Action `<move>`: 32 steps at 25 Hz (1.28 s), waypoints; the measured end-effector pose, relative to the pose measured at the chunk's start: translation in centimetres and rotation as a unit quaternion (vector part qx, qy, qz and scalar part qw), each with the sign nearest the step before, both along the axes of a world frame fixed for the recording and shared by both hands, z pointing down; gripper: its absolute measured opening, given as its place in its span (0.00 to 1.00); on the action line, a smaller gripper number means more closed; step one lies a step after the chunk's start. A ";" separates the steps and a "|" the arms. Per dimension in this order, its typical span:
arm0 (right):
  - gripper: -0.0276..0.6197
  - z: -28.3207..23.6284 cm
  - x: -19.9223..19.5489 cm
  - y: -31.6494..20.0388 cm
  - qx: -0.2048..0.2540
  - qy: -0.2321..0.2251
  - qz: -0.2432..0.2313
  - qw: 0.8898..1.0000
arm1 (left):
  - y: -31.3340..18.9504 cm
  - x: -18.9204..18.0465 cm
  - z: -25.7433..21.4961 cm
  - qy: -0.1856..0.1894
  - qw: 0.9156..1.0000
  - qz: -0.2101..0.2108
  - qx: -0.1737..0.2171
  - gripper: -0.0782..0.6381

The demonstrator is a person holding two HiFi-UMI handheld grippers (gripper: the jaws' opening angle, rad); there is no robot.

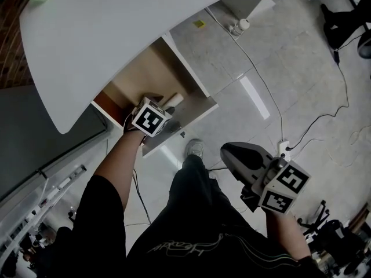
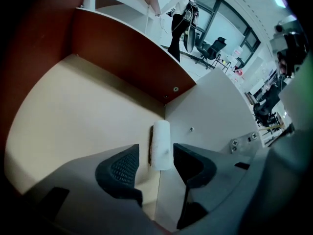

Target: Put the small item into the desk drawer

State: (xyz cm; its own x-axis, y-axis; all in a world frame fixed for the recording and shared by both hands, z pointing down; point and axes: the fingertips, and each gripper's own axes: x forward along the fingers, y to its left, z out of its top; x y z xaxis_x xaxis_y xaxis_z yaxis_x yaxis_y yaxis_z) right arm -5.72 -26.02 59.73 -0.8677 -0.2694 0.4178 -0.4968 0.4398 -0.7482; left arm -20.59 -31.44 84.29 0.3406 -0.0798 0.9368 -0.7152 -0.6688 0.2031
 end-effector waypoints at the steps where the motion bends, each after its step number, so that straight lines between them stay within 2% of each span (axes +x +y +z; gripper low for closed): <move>1: 0.13 -0.3 0.1 0.3 0.002 -0.001 -0.001 1.000 | 0.1 -0.1 -0.7 0.003 1.000 -0.013 0.004 0.42; 5: 0.13 -2.4 0.7 1.6 0.023 -0.005 -0.007 1.000 | 0.2 -0.2 -5.1 0.010 0.998 -0.044 0.041 0.44; 10: 0.13 -5.9 1.7 4.0 0.069 0.015 -0.031 0.997 | 1.8 0.8 -13.5 0.042 0.991 -0.086 0.088 0.43; 14: 0.13 -9.8 3.2 6.7 0.100 0.019 -0.039 0.994 | 5.2 2.5 -21.0 0.081 0.981 -0.135 0.114 0.38; 16: 0.13 -12.0 4.5 7.6 0.126 0.024 -0.035 0.991 | 7.3 3.6 -24.7 0.095 0.977 -0.145 0.123 0.32; 18: 0.13 -14.3 6.1 8.5 0.152 0.027 -0.027 0.988 | 9.3 5.4 -29.0 0.126 0.972 -0.146 0.136 0.29; 20: 0.13 -16.7 7.7 9.9 0.172 0.025 -0.023 0.985 | 11.7 7.8 -33.6 0.177 0.960 -0.160 0.150 0.22; 22: 0.13 -19.6 8.9 11.5 0.195 0.017 -0.023 0.980 | 14.3 10.0 -38.5 0.227 0.942 -0.180 0.169 0.19; 24: 0.13 -22.5 9.7 13.0 0.216 0.005 -0.024 0.976 | 17.0 12.0 -42.9 0.262 0.926 -0.188 0.195 0.17; 27: 0.13 -26.9 10.6 16.1 0.243 -0.012 -0.030 0.970 | 21.5 14.9 -48.8 0.295 0.909 -0.183 0.232 0.16; 30: 0.13 -31.5 10.9 19.2 0.281 -0.022 -0.043 0.959 | 25.1 16.8 -54.3 0.315 0.890 -0.179 0.278 0.15; 32: 0.13 -34.3 11.1 21.5 0.299 -0.033 -0.046 0.953 | 27.6 18.0 -57.3 0.326 0.881 -0.174 0.295 0.15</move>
